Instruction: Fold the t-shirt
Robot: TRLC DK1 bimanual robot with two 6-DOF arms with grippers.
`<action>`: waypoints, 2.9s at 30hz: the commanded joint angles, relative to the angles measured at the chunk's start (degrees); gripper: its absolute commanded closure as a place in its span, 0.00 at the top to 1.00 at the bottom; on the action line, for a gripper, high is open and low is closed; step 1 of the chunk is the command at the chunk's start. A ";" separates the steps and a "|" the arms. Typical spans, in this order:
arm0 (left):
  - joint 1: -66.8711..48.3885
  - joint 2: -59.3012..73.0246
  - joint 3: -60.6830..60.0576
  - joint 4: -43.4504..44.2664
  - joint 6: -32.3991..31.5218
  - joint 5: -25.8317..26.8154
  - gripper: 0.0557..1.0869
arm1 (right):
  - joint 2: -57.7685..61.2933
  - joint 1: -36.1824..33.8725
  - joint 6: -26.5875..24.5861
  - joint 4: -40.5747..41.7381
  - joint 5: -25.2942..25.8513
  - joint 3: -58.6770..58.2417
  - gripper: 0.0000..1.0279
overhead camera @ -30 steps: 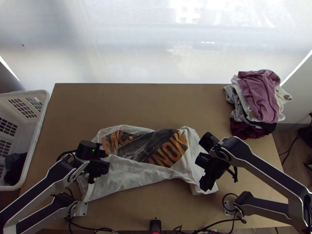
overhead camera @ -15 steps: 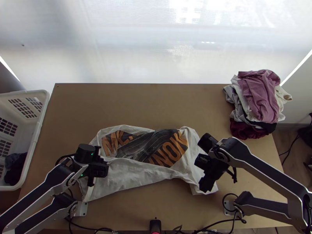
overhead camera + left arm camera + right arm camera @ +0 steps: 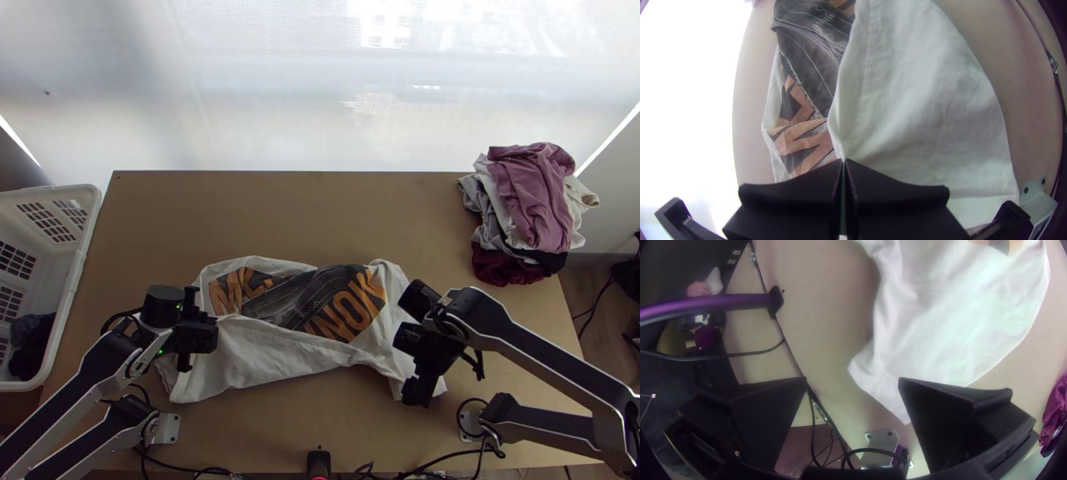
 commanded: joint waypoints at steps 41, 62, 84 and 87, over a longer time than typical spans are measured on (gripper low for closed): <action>12.72 -2.56 41.24 -5.46 -27.46 2.79 0.04 | -1.87 -10.47 2.70 -0.41 8.85 40.40 0.03; 23.35 -12.58 50.91 0.17 -42.57 2.09 0.04 | -4.42 -18.47 5.87 -4.10 8.50 60.52 0.03; 27.57 -24.62 58.47 -6.95 -51.27 2.18 0.04 | -18.40 -32.71 3.14 -7.27 12.46 69.84 0.03; 31.17 -24.89 58.82 -7.30 -52.42 2.35 0.04 | -19.45 -33.06 3.14 -8.58 12.54 69.22 0.03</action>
